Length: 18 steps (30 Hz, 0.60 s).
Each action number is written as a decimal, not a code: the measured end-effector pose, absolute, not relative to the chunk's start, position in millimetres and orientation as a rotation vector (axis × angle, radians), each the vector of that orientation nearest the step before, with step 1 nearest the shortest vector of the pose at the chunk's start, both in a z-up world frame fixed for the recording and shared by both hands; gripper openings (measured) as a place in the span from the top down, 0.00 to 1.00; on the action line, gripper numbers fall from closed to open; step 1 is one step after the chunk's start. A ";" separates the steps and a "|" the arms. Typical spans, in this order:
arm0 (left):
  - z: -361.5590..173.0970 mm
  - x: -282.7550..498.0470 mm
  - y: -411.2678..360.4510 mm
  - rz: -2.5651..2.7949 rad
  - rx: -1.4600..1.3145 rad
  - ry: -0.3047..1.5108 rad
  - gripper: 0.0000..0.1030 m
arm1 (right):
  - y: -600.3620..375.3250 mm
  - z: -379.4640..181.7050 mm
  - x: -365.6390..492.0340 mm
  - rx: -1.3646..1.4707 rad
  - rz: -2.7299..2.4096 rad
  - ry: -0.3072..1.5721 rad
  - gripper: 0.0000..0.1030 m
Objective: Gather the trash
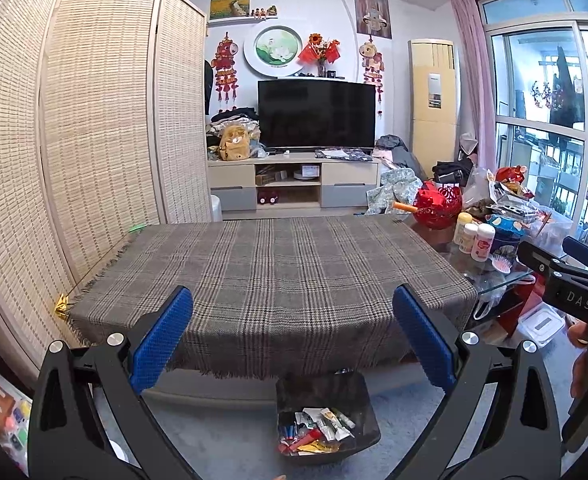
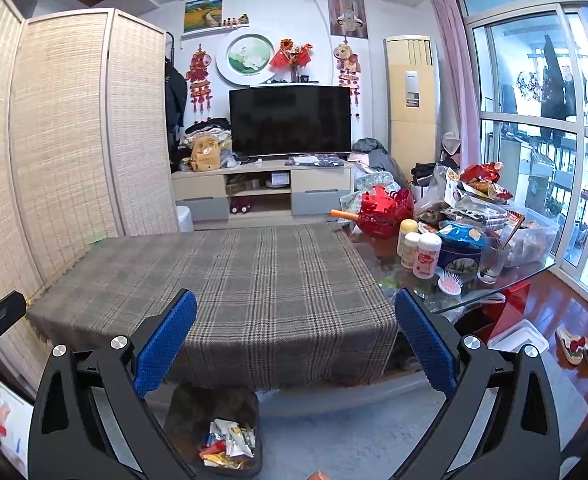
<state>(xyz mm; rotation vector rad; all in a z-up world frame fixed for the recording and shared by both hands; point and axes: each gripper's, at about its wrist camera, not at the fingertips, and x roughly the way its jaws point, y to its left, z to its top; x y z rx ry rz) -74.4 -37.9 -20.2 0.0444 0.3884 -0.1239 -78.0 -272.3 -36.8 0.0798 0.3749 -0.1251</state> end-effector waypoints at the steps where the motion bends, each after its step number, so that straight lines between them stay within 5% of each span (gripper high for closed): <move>1: -20.3 -73.9 -37.6 -0.123 0.043 0.391 0.08 | -272.4 -36.8 -78.5 0.079 -0.126 0.374 0.03; 18: -14.1 -67.3 -29.9 -0.078 -0.048 0.377 0.08 | -274.4 -38.1 -71.3 0.080 -0.120 0.378 0.03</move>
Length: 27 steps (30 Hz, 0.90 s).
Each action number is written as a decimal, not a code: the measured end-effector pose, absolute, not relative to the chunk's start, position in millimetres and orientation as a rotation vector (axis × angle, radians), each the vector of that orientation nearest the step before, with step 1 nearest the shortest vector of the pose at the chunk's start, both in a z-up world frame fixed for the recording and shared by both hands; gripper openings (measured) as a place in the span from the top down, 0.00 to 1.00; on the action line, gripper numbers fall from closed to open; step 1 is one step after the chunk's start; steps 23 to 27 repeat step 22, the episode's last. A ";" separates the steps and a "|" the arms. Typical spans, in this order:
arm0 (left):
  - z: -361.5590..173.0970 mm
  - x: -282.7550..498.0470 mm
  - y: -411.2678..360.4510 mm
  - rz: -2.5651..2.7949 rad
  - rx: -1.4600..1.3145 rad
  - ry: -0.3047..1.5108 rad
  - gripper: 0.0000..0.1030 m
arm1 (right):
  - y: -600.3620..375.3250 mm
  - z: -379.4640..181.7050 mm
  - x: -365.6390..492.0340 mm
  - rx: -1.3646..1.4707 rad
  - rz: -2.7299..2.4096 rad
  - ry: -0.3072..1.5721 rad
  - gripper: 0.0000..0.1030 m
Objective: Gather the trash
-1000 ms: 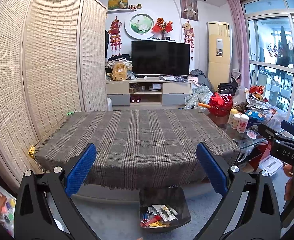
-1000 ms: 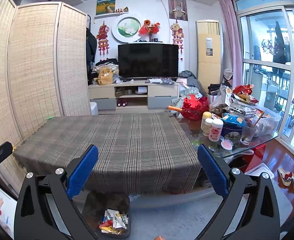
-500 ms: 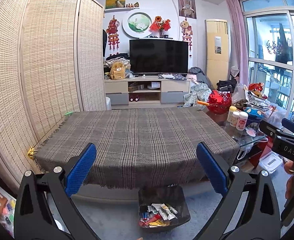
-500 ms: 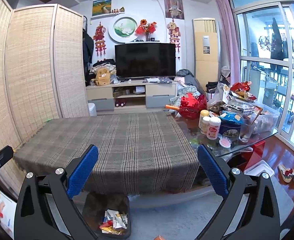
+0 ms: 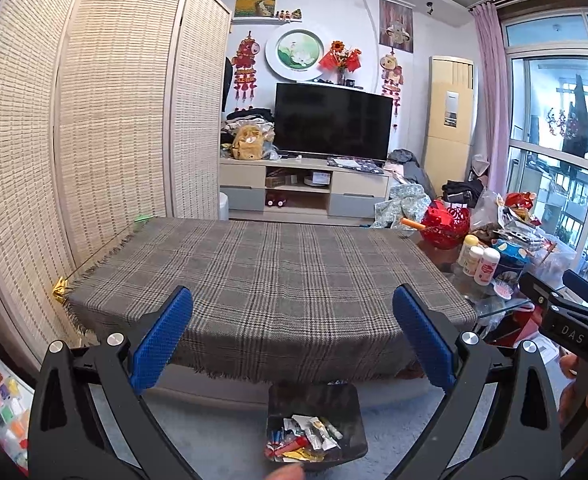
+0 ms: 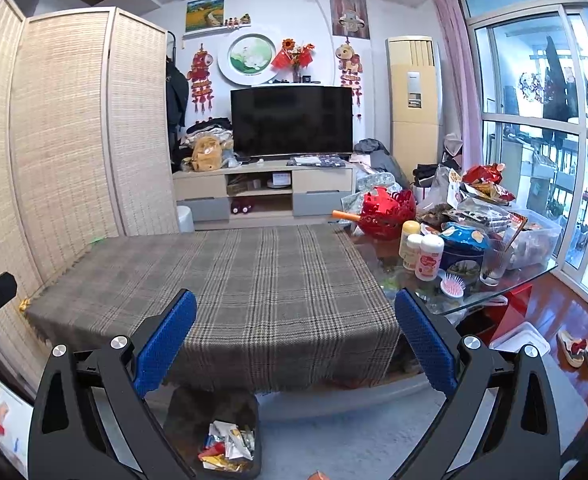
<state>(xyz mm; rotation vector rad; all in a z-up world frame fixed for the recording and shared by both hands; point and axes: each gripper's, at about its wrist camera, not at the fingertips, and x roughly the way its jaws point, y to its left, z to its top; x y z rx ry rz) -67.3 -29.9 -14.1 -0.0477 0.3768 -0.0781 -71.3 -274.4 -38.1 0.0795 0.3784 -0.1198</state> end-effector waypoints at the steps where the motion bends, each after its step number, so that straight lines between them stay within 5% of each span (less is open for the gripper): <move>1: -14.0 -66.9 -29.9 -0.071 -0.047 0.373 0.08 | -274.7 -38.4 -70.9 0.081 -0.120 0.381 0.03; 27: -9.8 -71.4 -28.0 -0.041 -0.031 0.395 0.08 | -275.5 -36.9 -72.0 0.097 -0.101 0.382 0.03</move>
